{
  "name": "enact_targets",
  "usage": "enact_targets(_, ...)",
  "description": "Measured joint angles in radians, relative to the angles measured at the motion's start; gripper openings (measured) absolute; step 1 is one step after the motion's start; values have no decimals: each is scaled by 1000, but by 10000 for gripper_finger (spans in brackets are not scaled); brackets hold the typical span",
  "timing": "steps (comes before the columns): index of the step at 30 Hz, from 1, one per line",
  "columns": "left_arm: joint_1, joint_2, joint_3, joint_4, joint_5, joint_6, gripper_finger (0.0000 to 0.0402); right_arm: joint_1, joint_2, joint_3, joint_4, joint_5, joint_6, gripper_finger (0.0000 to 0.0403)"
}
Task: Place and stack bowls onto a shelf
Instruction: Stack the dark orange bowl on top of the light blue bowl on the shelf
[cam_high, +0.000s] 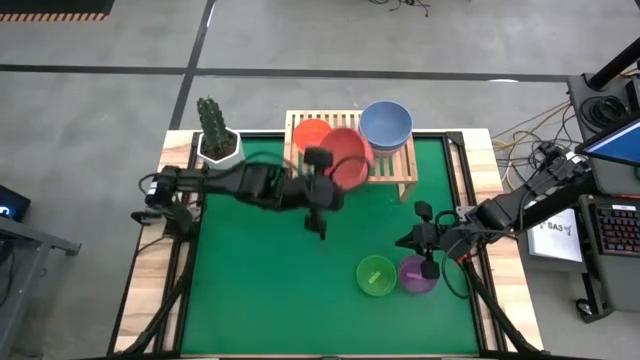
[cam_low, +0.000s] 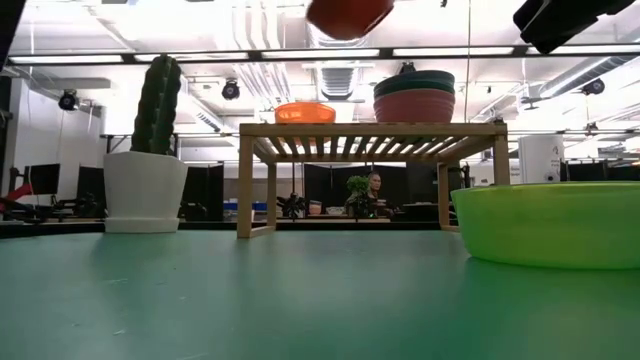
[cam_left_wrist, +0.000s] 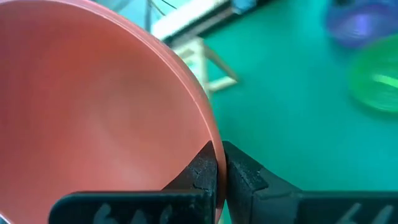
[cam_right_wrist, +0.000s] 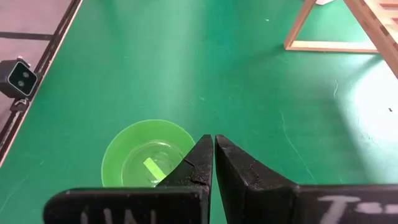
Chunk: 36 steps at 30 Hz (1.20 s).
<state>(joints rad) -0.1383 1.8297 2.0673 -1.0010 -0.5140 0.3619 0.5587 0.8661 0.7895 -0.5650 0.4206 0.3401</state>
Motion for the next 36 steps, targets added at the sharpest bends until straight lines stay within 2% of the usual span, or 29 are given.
enact_targets(3, 67, 0, 0, 123, 22, 105, 0, 0, 0, -1, 0, 0, 0, 9)
enact_targets(9, 198, 0, -30, 379, 278, 179, 0, 0, 0, -5, 1, 0, 0, 9)
enact_targets(14, 278, 2, -55, 493, 373, 175, 0, 0, 0, -6, 0, 0, -3, 9)
enact_targets(27, 346, 115, -49, 582, 404, 172, 0, 0, 0, -7, 1, 1, -11, 9)
enact_targets(36, 366, 201, 47, 572, 402, 173, 0, 0, 0, -7, 1, 2, -10, 9)
